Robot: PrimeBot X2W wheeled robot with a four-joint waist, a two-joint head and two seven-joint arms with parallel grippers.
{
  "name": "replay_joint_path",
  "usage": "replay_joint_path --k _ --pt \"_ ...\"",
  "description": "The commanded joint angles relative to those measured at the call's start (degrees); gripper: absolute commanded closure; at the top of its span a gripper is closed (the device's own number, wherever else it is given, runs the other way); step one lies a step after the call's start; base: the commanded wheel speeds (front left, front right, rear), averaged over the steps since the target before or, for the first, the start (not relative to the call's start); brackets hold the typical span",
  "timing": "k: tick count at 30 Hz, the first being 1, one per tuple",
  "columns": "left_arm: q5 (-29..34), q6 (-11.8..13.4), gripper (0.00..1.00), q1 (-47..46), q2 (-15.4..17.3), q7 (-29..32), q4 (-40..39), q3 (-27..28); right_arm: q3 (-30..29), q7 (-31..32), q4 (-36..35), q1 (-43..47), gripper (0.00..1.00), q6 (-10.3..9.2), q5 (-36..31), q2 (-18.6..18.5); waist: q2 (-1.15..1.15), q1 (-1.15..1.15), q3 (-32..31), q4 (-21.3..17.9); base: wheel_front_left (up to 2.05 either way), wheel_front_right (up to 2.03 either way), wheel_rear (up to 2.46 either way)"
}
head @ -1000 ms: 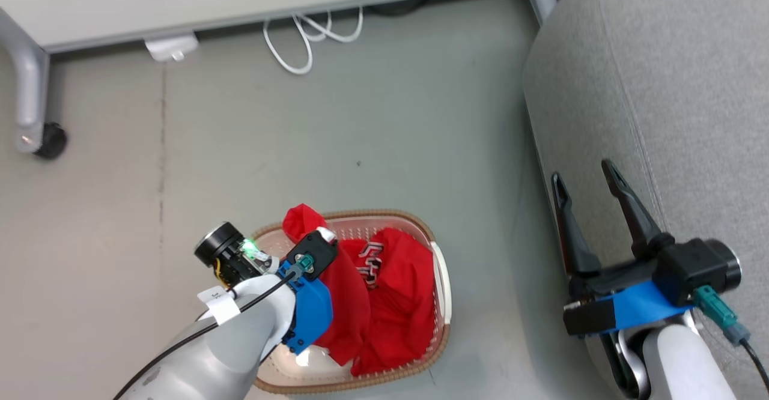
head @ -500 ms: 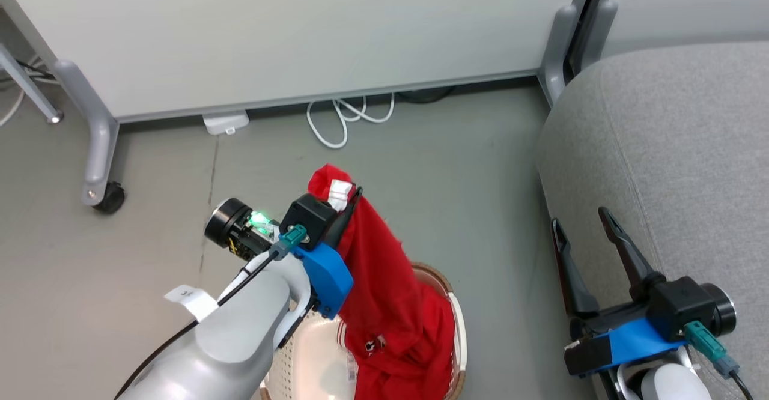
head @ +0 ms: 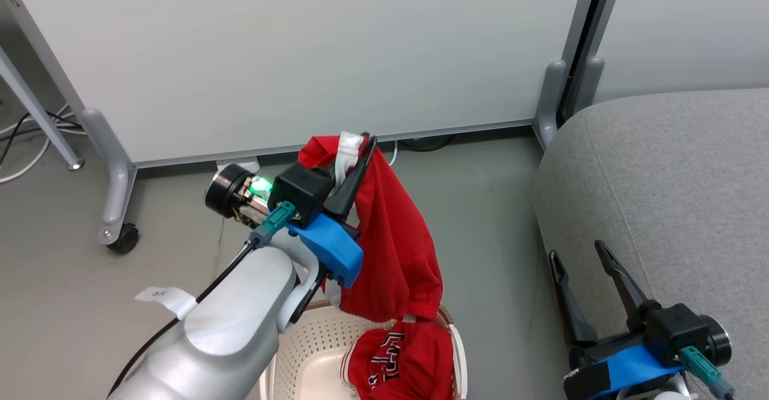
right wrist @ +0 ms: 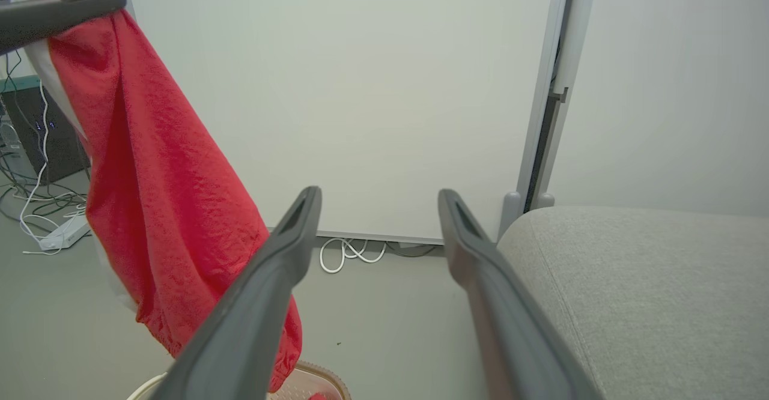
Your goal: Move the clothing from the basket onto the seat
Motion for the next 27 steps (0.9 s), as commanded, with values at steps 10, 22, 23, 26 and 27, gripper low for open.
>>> replay_joint_path --k 10,22,23,26,27 --pt "0.53 0.79 1.00 -1.33 0.48 -0.03 -5.47 0.72 0.24 -0.18 -0.12 1.91 0.00 0.03 1.06 0.12 0.00 0.01 -1.40 -0.44 0.00 0.00 0.00" --pt "0.42 1.95 1.00 -0.92 1.20 0.37 -7.82 0.39 3.65 -0.18 -2.89 -2.52 0.00 0.03 -0.26 -0.93 0.00 0.01 -0.65 -0.19 0.00 0.00 0.00" --pt "0.42 2.02 1.00 -1.08 1.12 0.40 -7.88 0.34 4.56 -0.18 -2.98 -3.33 0.00 0.03 0.06 -1.37 0.00 0.01 -0.51 -0.08 0.00 0.00 0.00" --pt "0.41 2.06 1.00 -1.56 0.88 0.35 -7.82 0.22 8.13 -0.18 -2.85 -5.86 0.00 0.03 0.80 -2.75 0.00 0.01 -0.15 0.22 0.00 0.00 0.00" --pt "0.43 2.06 1.00 -1.71 0.76 0.33 -7.77 0.13 9.32 -0.18 -2.66 -6.70 0.00 0.03 1.11 -3.18 0.00 0.01 -0.03 0.36 0.00 0.00 0.00"
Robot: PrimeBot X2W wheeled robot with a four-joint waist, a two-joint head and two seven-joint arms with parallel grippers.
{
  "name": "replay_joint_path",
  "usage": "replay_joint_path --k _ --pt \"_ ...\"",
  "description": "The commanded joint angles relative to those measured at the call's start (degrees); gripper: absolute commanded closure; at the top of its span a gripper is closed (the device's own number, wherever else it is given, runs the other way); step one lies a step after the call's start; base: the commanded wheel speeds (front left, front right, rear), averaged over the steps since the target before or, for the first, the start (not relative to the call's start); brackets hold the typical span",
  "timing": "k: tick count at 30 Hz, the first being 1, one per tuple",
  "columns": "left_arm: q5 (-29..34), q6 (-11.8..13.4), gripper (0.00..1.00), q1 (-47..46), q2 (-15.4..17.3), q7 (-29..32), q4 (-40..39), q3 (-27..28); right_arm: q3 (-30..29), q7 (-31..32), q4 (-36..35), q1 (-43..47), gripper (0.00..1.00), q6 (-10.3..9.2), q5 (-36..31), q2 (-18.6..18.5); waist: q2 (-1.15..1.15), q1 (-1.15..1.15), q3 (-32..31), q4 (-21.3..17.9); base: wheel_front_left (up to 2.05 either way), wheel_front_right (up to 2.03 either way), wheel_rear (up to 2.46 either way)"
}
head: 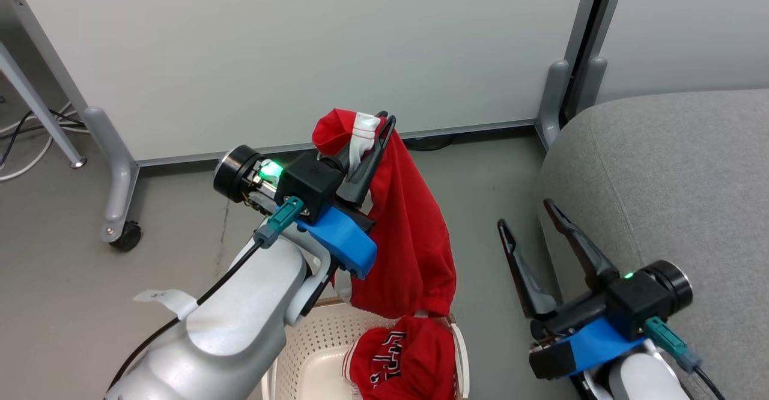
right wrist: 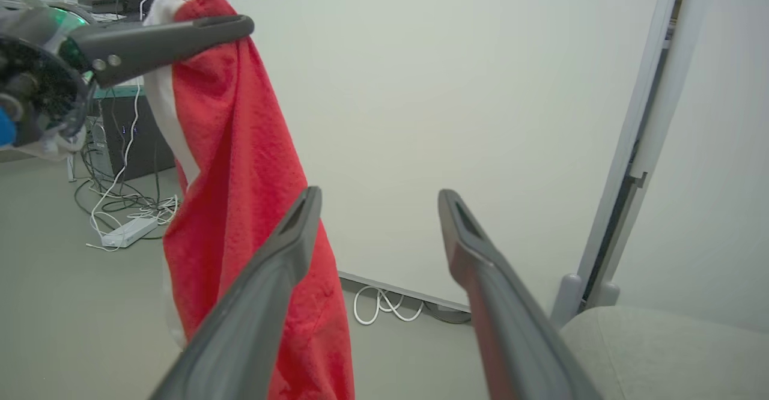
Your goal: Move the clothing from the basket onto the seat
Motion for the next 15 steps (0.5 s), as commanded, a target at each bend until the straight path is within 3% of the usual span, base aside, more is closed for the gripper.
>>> replay_joint_path --k 1,9,15 --pt "0.06 0.23 1.00 -1.01 -0.28 -0.03 0.03 -0.05 2.36 -0.18 0.33 -2.15 0.00 0.03 0.90 -0.96 -0.01 0.00 0.28 0.35 0.00 0.00 0.00" --pt "0.31 0.03 1.00 -1.57 -0.96 -0.20 0.46 -0.49 10.15 -0.11 4.32 -7.66 0.00 0.03 2.39 -2.17 -0.01 0.00 0.94 1.26 0.00 0.00 0.00" --pt "0.84 -0.07 1.00 -1.75 -1.71 -0.37 0.32 -1.26 12.57 -0.12 9.37 -11.50 0.00 0.03 0.70 -1.19 -0.01 0.00 1.50 2.04 0.00 0.00 0.00"
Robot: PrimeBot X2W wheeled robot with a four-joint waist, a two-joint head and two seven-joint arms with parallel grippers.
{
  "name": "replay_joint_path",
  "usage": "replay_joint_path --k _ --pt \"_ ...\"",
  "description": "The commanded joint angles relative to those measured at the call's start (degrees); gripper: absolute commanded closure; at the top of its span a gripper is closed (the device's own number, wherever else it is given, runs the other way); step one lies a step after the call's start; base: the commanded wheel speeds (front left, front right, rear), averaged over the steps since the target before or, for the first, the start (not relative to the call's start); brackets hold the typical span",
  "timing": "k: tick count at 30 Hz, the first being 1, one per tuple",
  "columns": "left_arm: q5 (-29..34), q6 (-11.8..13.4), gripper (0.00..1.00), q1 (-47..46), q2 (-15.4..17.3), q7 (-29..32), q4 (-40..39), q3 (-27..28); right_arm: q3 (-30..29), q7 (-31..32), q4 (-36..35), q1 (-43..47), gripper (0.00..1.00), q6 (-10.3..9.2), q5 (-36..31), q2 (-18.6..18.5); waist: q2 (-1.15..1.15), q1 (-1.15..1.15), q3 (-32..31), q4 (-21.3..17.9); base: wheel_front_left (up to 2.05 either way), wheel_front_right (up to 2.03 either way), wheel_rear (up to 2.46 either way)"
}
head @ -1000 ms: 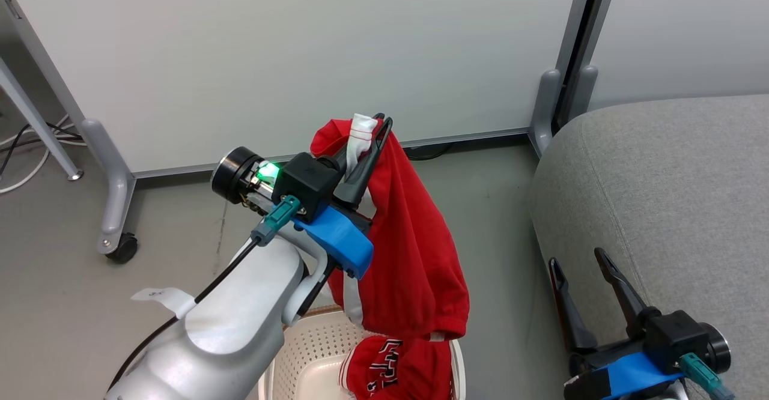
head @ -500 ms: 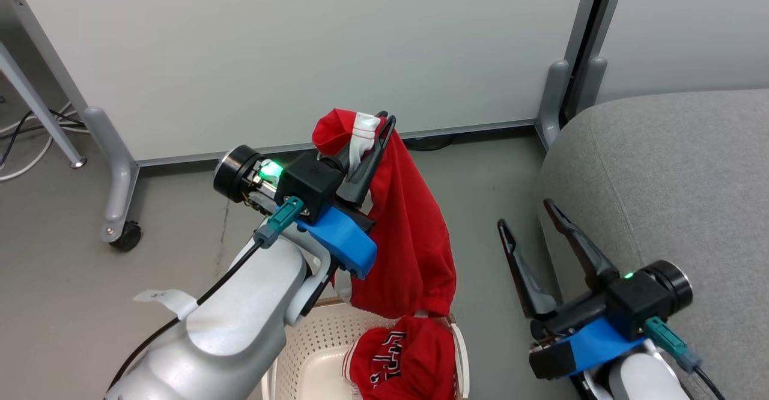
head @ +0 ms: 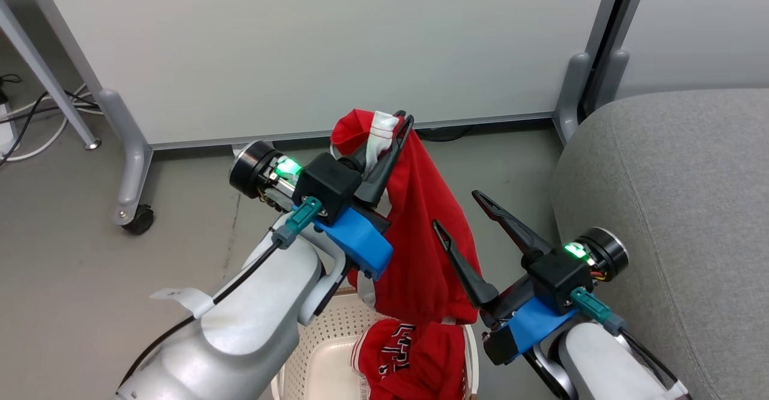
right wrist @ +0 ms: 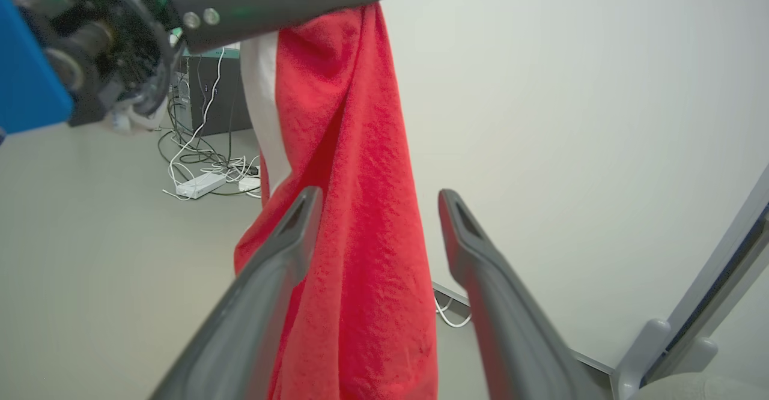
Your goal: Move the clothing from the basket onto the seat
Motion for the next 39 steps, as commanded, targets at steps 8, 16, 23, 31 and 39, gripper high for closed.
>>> replay_joint_path --k 8,16,23,31,39 --pt "0.94 -0.78 1.00 -1.55 -1.95 -0.36 -0.45 -1.66 1.52 -0.04 8.31 -6.08 0.00 0.03 -3.84 0.93 0.00 0.00 0.90 1.35 0.00 0.00 0.00" --pt "1.51 -1.45 1.00 -2.58 -3.35 -0.42 -0.53 -2.88 0.11 -0.04 11.59 -9.90 0.00 0.03 -7.83 1.88 0.00 0.00 1.20 2.11 0.00 0.00 0.00" --pt "1.55 -1.93 1.00 -2.99 -3.82 -0.45 -0.99 -3.78 1.38 -0.02 16.90 -11.94 0.00 0.03 -5.95 2.65 0.00 0.00 1.01 2.27 0.00 0.00 0.00" --pt "1.68 -1.70 1.00 -3.56 -3.87 -0.45 -1.45 -4.01 3.87 -0.04 21.95 -13.53 1.00 0.03 -1.42 3.01 0.00 0.00 1.31 2.40 0.00 0.00 0.00" --pt "1.56 -1.54 1.00 -3.40 -3.44 -0.49 -1.13 -4.08 4.55 -0.04 21.72 -13.54 1.00 0.03 0.18 2.52 0.00 0.00 1.42 2.10 0.00 0.00 0.00"
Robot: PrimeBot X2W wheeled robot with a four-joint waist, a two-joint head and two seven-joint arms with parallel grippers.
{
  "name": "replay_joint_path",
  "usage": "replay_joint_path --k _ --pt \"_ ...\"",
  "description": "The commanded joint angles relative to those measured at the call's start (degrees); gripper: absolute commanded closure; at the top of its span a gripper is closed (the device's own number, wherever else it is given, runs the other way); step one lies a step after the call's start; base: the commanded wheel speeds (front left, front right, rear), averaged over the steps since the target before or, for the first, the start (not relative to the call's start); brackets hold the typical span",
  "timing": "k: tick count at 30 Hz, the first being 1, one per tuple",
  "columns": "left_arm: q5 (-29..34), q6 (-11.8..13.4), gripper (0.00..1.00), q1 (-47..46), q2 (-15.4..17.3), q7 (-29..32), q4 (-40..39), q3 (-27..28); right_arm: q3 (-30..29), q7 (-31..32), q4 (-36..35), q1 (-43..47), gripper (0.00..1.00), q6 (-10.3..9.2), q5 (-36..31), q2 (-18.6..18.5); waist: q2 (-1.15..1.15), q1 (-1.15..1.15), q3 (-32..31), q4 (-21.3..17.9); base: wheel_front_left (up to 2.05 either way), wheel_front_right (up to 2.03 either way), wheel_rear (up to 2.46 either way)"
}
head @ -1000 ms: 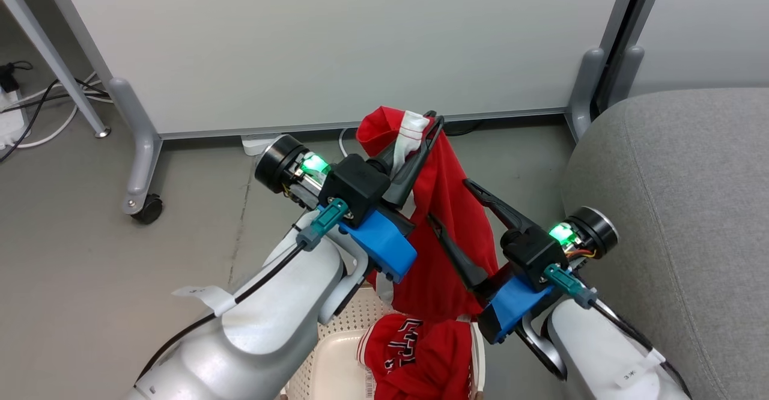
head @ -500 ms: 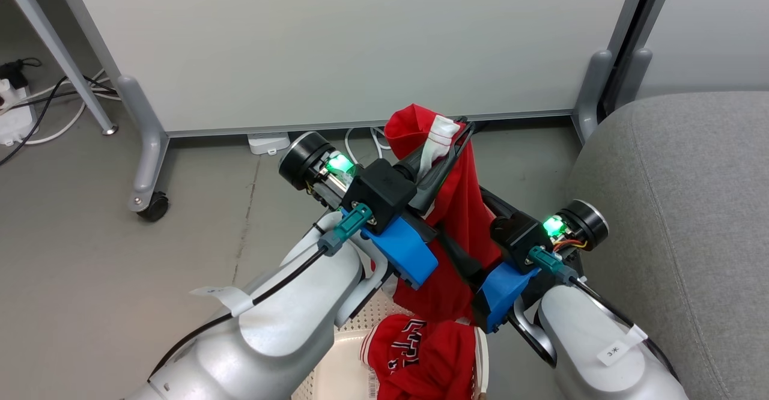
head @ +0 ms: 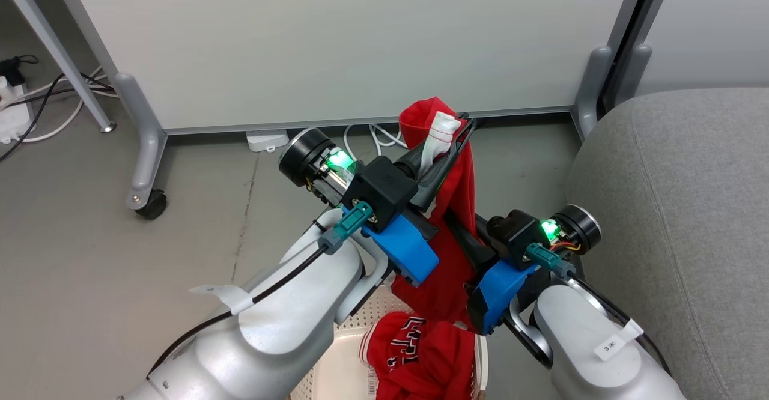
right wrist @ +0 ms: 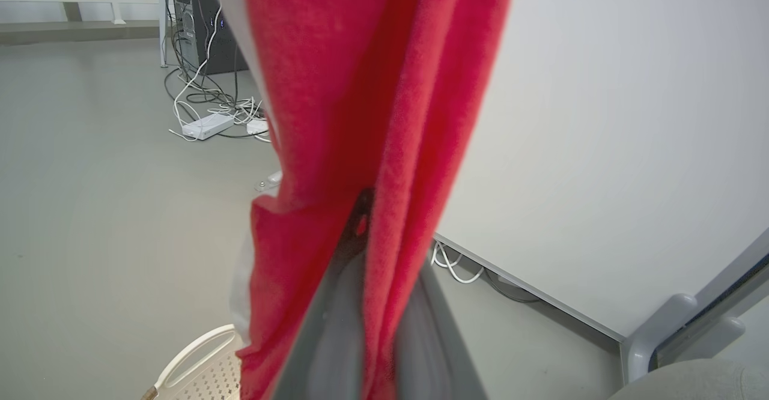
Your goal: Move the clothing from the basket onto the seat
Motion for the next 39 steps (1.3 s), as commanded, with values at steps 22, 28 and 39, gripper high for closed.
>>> replay_joint_path --k 22,28,39 --pt "0.63 1.33 0.00 -0.78 0.30 -0.35 0.43 0.67 0.30 -0.04 -0.92 -0.41 1.00 0.03 1.33 -0.67 0.00 0.00 0.38 -0.14 0.00 0.00 0.00" --pt "1.16 1.56 0.00 -0.18 0.45 -0.31 -0.06 1.11 -0.41 -0.04 -0.89 0.38 1.00 0.03 1.77 -0.72 0.00 0.00 0.13 -0.27 0.00 0.00 0.00" --pt "2.03 2.19 0.00 1.26 1.25 -0.31 -0.81 1.70 -7.03 -0.05 -5.37 3.70 1.00 0.03 1.58 -2.27 0.00 0.00 1.35 -2.83 0.00 0.00 0.00"
